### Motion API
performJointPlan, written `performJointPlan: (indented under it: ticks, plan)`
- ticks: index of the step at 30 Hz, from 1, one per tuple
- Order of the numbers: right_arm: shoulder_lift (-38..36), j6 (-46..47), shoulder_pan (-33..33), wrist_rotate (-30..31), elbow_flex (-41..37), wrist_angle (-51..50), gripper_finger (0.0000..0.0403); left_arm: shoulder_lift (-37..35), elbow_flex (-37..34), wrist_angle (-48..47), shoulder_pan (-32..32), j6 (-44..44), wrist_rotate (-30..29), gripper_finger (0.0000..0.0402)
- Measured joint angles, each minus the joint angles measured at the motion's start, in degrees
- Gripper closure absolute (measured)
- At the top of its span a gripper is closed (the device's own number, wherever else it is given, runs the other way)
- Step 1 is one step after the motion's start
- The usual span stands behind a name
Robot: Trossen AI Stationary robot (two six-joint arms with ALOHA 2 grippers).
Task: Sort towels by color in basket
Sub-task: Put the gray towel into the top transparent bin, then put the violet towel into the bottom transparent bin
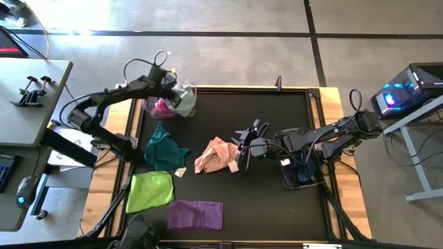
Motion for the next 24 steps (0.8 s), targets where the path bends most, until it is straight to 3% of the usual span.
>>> performJointPlan:
  ticks: [13,20,24]
  plan:
    - [0.39,1.64,0.26,-0.2,0.0,0.18,0.0269,-22.34,3.26,-12.04,-6.69,-1.08,-0.07,0.039]
    - [6.59,0.79,0.25,-0.2,0.0,7.09,0.0269,-30.61,3.16,-16.93,-17.94,-2.29,-0.11,0.039]
    - [11.18,-3.22,0.26,-1.47,0.0,14.16,0.0269,-34.38,-0.39,-11.85,-26.28,-4.48,0.03,0.039]
